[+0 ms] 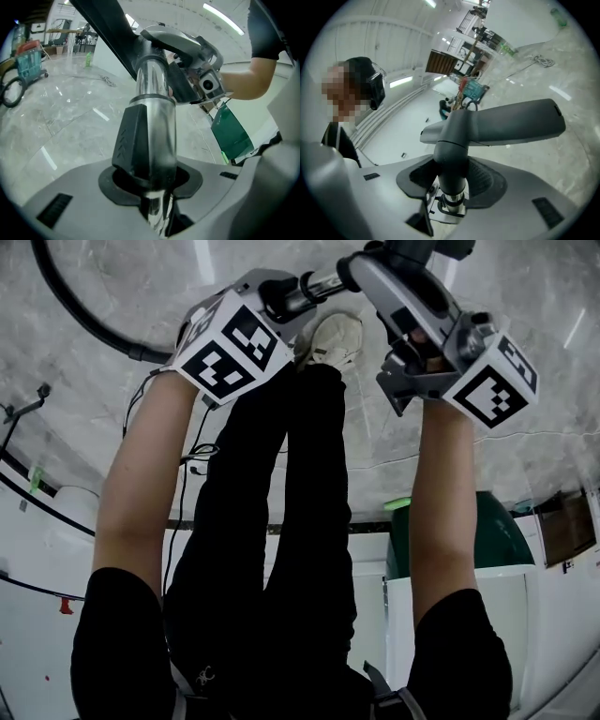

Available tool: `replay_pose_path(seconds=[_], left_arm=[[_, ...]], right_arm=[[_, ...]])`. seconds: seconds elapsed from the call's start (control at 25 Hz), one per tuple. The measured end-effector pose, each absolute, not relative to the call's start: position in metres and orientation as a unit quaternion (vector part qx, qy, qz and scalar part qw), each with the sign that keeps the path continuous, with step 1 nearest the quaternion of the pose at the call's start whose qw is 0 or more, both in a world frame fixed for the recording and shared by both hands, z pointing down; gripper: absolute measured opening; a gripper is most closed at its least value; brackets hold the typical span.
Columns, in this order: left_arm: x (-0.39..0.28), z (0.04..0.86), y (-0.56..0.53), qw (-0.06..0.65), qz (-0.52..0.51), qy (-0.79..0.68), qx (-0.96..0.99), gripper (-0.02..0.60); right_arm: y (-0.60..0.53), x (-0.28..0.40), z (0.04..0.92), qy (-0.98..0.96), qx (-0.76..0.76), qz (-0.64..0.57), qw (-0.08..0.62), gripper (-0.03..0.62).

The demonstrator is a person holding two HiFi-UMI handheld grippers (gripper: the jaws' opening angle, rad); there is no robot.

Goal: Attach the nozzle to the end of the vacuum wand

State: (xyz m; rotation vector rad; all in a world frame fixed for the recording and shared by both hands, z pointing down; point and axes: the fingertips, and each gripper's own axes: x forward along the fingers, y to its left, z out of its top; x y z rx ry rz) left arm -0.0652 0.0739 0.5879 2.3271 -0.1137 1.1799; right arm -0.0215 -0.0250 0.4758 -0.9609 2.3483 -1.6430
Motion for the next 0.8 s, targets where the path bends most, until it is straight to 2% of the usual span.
replay_pose_path(seconds=[0.12, 0.24, 0.36, 0.48, 0.64, 0.8], left_arm=[[-0.062, 0.592, 0.077, 0.269, 0.442, -0.056, 0.854, 0.140], [-0.054, 0.599, 0.084, 0.273, 0.445, -0.067, 0.850, 0.141], [-0.056, 0.604, 0.088, 0.270, 0.448, -0.071, 0.849, 0.140], [-0.060, 0.606, 0.092, 0.267, 0.460, -0.055, 0.845, 0.138], [-0.052, 0.610, 0.104, 0.264, 0.471, -0.010, 0.842, 0.132], [-0.056, 0.616, 0.115, 0.268, 0.469, -0.006, 0.842, 0.132]], right_arm=[[-0.020, -0.009, 0.489, 0.689, -0.427, -0.584, 0.034, 0.184], [-0.009, 0.006, 0.506, 0.579, -0.541, -0.609, -0.031, 0.184], [-0.006, 0.003, 0.511, 0.552, -0.578, -0.599, -0.054, 0.184], [-0.005, -0.005, 0.505, 0.633, -0.524, -0.569, -0.035, 0.184], [0.003, -0.009, 0.502, 0.734, -0.399, -0.545, 0.068, 0.184], [0.013, -0.016, 0.510, 0.747, -0.349, -0.561, 0.074, 0.184]])
